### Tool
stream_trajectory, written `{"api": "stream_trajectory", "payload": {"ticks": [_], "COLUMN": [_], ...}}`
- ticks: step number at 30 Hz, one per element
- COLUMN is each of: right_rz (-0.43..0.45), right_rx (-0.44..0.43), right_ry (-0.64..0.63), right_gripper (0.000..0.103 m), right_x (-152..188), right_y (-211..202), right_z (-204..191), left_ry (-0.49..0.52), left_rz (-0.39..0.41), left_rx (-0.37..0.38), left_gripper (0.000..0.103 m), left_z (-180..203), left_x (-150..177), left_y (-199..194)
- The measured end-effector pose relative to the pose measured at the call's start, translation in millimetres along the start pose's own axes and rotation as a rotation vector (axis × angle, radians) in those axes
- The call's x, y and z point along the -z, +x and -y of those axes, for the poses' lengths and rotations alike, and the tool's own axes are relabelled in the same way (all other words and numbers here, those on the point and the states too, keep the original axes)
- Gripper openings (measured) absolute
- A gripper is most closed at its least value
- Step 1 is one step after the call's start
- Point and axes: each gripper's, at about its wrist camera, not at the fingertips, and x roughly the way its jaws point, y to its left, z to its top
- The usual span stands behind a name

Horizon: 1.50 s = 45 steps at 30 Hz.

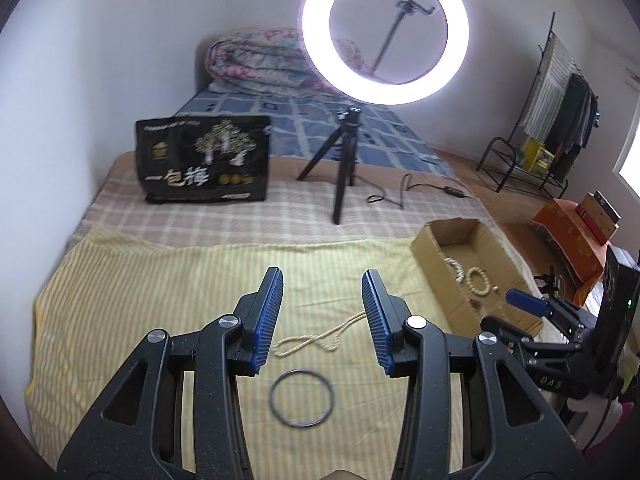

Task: Organize jewelry
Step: 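Grasp the dark blue bangle with the left tool while the right tool grasps the pearl strand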

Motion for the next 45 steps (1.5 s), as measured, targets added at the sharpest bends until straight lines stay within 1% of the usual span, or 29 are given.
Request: {"api": "stream_trajectory", "payload": {"ticks": [5, 10, 12, 18, 26, 34, 37, 41, 45], "right_rz": [-0.033, -0.081, -0.100, -0.150, -0.203, -0.231, -0.227, -0.248, -0.243], "right_rx": [-0.027, -0.046, -0.049, -0.061, -0.046, -0.004, 0.017, 0.024, 0.051], "right_ry": [0.015, 0.042, 0.045, 0.077, 0.123, 0.079, 0.069, 0.072, 0.011], "right_gripper": [0.069, 0.069, 0.069, 0.069, 0.069, 0.069, 0.069, 0.069, 0.069], "right_x": [-2.2, -1.9, -1.3, 1.5, 2.8, 8.1, 8.9, 12.5, 13.0], "right_y": [17.7, 40.0, 49.4, 73.3, 105.9, 130.6, 137.6, 150.6, 156.8], "right_z": [-8.6, -14.5, -17.1, -20.4, -20.7, -26.4, -25.4, -24.3, -31.7], "left_ry": [-0.024, -0.035, -0.034, -0.024, 0.022, 0.055, 0.053, 0.043, 0.044], "left_rz": [-0.029, -0.077, -0.099, -0.220, -0.327, -0.370, -0.378, -0.387, -0.385], "left_rx": [-0.022, -0.023, -0.022, 0.009, -0.001, -0.022, -0.025, -0.019, -0.013], "left_gripper": [0.041, 0.041, 0.041, 0.041, 0.041, 0.041, 0.041, 0.041, 0.041], "left_z": [-25.8, -40.3, -42.7, -40.9, -35.7, -37.3, -40.7, -44.4, -43.4], "left_x": [10.8, 27.7, 35.9, 63.9, 90.9, 103.6, 106.1, 106.9, 106.6], "left_y": [3.7, 11.5, 16.3, 43.9, 75.3, 93.7, 96.6, 102.6, 106.7]}}
